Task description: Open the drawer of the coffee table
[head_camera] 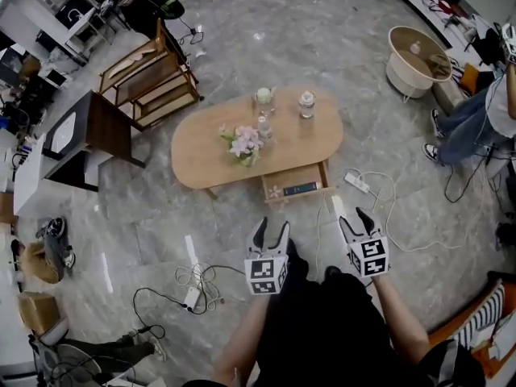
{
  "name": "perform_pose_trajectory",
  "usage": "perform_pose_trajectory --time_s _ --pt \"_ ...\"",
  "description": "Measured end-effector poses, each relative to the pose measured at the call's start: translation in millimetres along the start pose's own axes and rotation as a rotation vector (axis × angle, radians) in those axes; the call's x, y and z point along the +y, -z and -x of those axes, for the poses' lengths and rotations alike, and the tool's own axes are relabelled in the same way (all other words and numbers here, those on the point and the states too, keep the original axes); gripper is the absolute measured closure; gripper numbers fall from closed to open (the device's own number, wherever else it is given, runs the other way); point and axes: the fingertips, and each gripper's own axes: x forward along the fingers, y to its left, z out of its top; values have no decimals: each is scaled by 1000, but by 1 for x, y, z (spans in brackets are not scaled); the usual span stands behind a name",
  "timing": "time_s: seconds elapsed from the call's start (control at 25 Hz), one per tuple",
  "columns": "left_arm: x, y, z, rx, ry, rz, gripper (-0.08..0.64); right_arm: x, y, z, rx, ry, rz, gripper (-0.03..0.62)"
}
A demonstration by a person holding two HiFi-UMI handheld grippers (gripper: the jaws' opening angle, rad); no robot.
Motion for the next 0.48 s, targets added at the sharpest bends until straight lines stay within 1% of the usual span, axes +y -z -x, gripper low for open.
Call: perform_pose_trajectory --time_s 0.24,0.36,0.48 --pt "-57 -47 37 -133 -42 -27 318 -20 -48 64 -176 -18 5 397" --pt "-83 -69 59 -201 -71 -31 319 -27 -68 95 -245 -40 20 397" --pt "-101 -84 80 -262 -111 -42 319 -29 -81 121 -306 -63 27 397"
